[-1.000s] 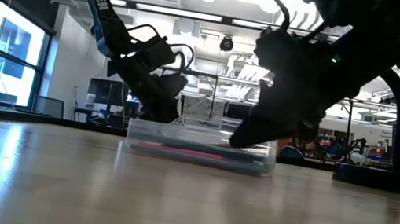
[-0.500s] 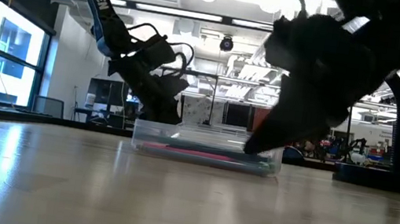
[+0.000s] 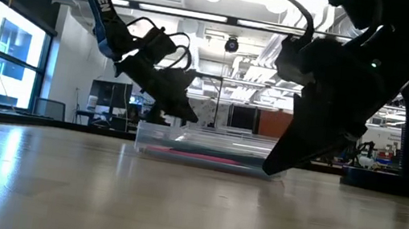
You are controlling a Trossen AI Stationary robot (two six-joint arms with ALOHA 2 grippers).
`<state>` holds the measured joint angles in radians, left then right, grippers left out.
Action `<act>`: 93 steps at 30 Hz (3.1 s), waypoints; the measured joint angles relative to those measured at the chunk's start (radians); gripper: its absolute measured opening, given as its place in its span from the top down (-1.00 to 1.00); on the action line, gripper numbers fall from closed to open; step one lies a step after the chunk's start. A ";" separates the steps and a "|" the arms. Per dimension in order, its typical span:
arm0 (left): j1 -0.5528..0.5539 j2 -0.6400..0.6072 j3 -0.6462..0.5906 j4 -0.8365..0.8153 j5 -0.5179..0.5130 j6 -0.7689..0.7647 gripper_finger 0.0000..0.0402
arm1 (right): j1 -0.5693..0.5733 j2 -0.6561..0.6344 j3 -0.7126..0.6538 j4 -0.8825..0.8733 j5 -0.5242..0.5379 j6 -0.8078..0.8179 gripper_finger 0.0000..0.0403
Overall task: Pick & place school supplies into a supply box
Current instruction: Close the transparent supply box
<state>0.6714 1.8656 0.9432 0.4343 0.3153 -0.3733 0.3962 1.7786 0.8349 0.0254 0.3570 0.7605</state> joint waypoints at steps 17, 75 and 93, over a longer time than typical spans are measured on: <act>-0.108 0.053 0.179 -0.340 -0.127 -0.079 0.93 | -0.010 0.000 0.000 -0.006 -0.008 -0.002 1.00; -0.227 0.138 0.458 -0.811 -0.036 0.106 0.95 | 0.058 0.000 0.002 -0.108 0.129 0.102 1.00; -0.373 0.039 0.460 -0.851 -0.057 0.134 0.91 | 0.089 0.000 0.002 -0.080 0.131 0.134 1.00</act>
<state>0.2988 1.9041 1.4036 -0.4169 0.2584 -0.2394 0.4853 1.7786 0.8364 -0.0546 0.4882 0.8940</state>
